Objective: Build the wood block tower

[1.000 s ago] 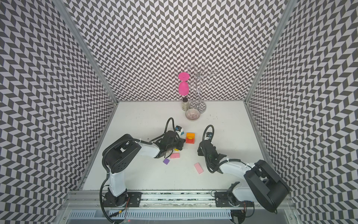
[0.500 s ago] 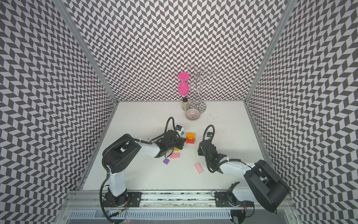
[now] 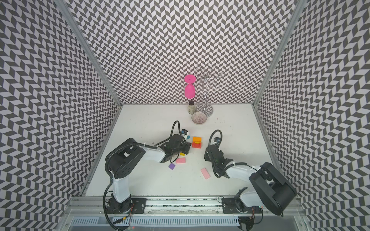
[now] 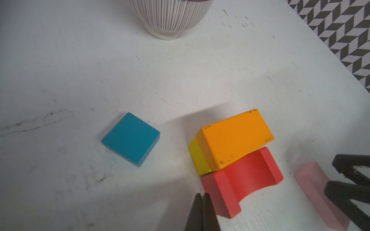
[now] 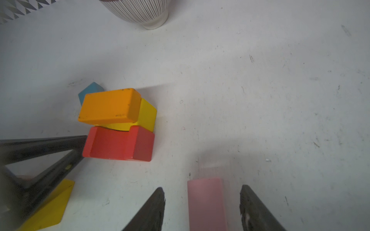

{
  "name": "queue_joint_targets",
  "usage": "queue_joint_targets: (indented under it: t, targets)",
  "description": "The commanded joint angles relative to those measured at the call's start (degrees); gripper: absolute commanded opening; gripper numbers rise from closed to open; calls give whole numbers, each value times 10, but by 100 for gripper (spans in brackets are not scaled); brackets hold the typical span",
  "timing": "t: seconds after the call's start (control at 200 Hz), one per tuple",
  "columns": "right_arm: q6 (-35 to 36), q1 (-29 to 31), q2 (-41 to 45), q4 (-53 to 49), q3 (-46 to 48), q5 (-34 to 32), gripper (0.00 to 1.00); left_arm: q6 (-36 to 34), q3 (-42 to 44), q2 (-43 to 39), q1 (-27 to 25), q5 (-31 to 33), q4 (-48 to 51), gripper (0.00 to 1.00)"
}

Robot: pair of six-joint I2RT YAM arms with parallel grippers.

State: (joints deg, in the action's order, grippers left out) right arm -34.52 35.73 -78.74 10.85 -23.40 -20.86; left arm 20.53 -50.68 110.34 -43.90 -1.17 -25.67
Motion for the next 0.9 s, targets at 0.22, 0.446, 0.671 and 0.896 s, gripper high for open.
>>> queue_joint_targets:
  t: [0.22, 0.446, 0.671, 0.896]
  targets:
    - [-14, -2, -19, 22, 18, 20, 56, -20, 22, -146, 2, 34, 60, 3]
    - [-18, 7, -44, 16, 5, 8, 45, -22, 141, -339, 27, 95, 64, 17]
    - [-1, 47, -69, 4, -19, 1, 33, -2, 225, -432, 109, 49, 43, 25]
    - [-4, 120, -83, -20, -32, -24, 32, -12, 234, -430, 142, 51, 48, 24]
